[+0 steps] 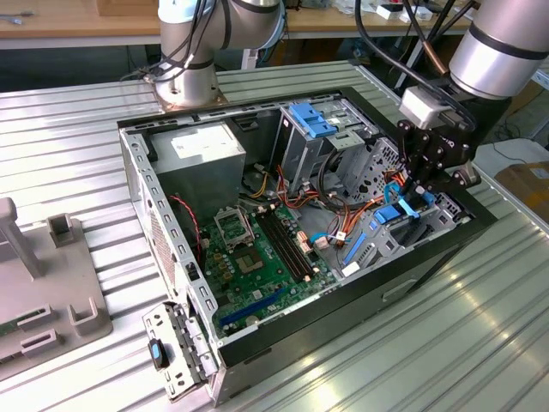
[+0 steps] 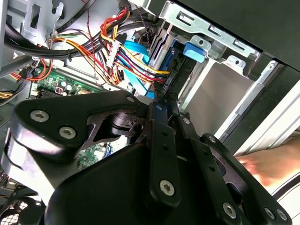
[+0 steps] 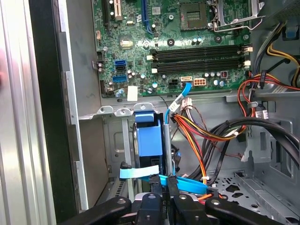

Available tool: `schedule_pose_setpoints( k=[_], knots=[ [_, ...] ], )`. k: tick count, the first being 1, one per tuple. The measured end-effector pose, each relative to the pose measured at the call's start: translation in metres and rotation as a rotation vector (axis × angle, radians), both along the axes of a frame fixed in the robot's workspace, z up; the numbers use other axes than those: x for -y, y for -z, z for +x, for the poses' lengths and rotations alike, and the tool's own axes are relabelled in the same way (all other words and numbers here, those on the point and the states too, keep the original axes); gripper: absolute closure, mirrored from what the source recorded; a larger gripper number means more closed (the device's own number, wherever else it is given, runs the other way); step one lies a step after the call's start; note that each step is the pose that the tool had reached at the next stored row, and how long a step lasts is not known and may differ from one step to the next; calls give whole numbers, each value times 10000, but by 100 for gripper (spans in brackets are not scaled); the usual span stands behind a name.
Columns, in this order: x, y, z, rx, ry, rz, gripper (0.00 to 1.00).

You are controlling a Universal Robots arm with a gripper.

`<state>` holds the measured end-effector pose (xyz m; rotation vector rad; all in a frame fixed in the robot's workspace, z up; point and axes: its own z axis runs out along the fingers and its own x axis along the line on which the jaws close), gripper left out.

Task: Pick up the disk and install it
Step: 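Insert the first disk wire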

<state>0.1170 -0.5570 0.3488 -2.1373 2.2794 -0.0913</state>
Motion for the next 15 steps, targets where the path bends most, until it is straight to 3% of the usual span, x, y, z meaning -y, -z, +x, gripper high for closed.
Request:
schedule_pose_setpoints(
  k=[15],
  knots=[
    [0, 10, 39, 0, -148, -9, 84]
  ],
)
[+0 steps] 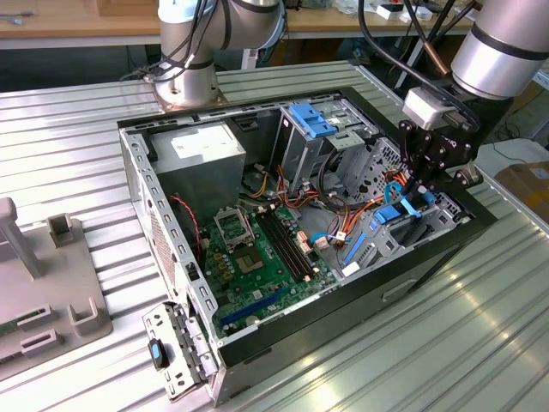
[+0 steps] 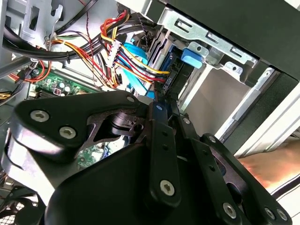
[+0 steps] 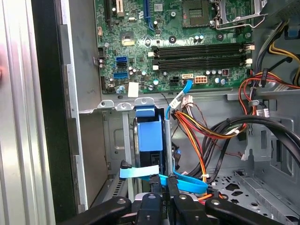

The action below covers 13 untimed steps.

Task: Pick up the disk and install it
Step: 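Insert the first disk wire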

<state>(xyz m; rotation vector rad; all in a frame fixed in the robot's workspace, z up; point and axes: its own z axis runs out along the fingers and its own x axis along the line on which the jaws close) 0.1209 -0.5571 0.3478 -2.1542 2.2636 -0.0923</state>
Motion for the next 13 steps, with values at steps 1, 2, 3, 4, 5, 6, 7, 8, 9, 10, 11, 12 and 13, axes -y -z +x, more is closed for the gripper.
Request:
schedule_pose_setpoints(
  k=[1, 2, 3, 4, 5, 6, 7, 8, 9, 10, 11, 12, 13],
  knots=[
    [0, 0, 2, 0, 0, -3, 84],
    [0, 0, 3, 0, 0, -3, 84],
    [0, 0, 3, 0, 0, -3, 84],
    [0, 1, 3, 0, 0, -4, 84],
    [0, 2, 3, 0, 0, -4, 84],
    [0, 2, 3, 0, 0, -4, 84],
    [0, 2, 3, 0, 0, -4, 84],
    [1, 3, 3, 0, 0, -3, 84],
    [2, 4, 3, 0, 0, -2, 84],
    [4, 3, 3, 0, 0, -4, 84],
    [6, 3, 3, 0, 0, -3, 84],
    [7, 3, 3, 0, 0, -3, 84],
    [7, 3, 3, 0, 0, -3, 84]
  ],
)
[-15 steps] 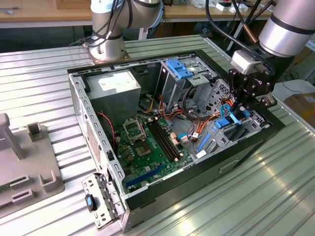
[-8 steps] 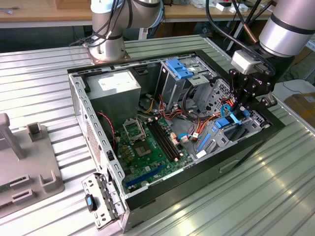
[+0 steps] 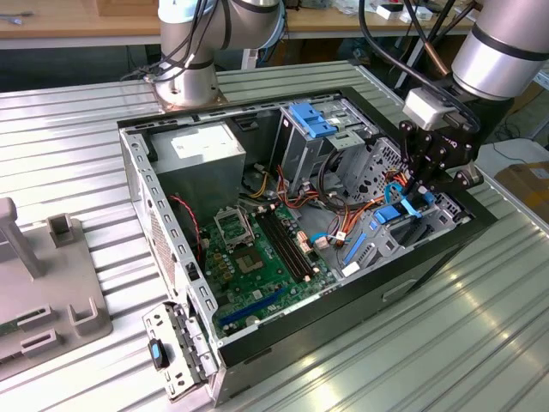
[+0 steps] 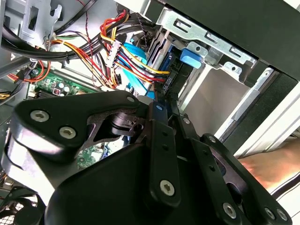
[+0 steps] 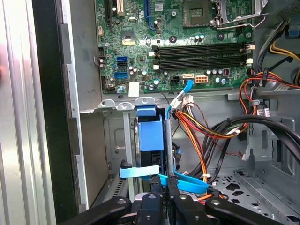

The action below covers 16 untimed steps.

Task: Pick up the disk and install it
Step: 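Insert the first disk wire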

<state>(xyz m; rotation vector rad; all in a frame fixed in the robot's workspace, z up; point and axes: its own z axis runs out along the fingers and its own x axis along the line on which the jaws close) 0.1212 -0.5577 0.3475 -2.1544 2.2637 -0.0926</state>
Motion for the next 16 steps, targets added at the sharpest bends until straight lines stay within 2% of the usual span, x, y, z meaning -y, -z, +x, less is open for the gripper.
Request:
schedule_pose_setpoints(
  k=[5, 13, 16],
  knots=[
    [1, -10, -13, 12, 0, 4, 84],
    [1, 18, -19, 19, 0, 3, 84],
    [1, 0, -19, 18, 0, 9, 84]
  ],
)
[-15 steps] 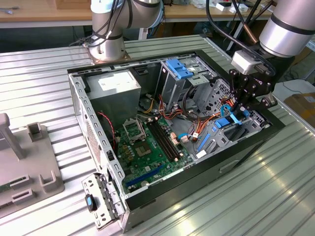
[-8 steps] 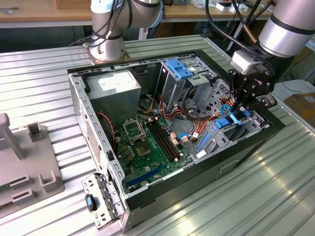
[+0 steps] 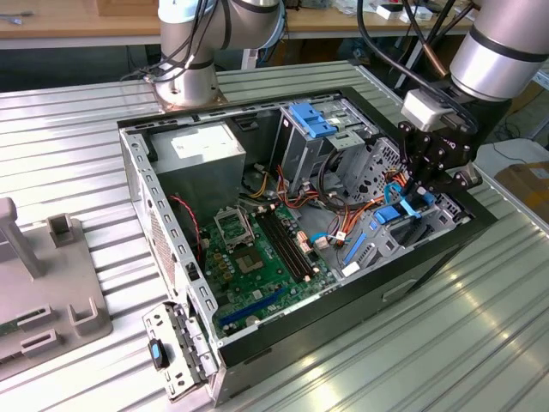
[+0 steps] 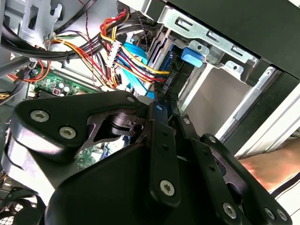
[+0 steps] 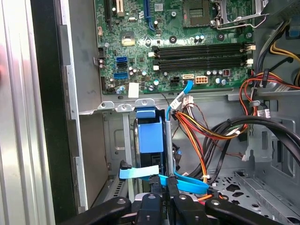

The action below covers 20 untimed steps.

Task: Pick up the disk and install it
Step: 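Insert the first disk wire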

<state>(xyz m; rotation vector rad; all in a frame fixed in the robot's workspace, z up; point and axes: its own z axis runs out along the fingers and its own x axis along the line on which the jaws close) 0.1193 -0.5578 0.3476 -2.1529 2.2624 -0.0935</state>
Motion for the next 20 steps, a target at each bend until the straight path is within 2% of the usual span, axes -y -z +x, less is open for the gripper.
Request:
schedule_pose_setpoints(
  k=[1, 7, 9, 10, 14, 18, 20],
  knots=[
    [0, -16, 0, 0, 0, -5, 84],
    [22, -17, -1, 0, 0, 7, 84],
    [23, -15, -3, 1, -1, 162, 84],
    [24, -15, -3, 0, 0, 196, 84],
    [58, -15, -3, 0, 0, 208, 84],
    [74, -13, -3, 0, 0, 373, 84],
    [88, -8, -3, 0, 0, 377, 84]
  ],
)
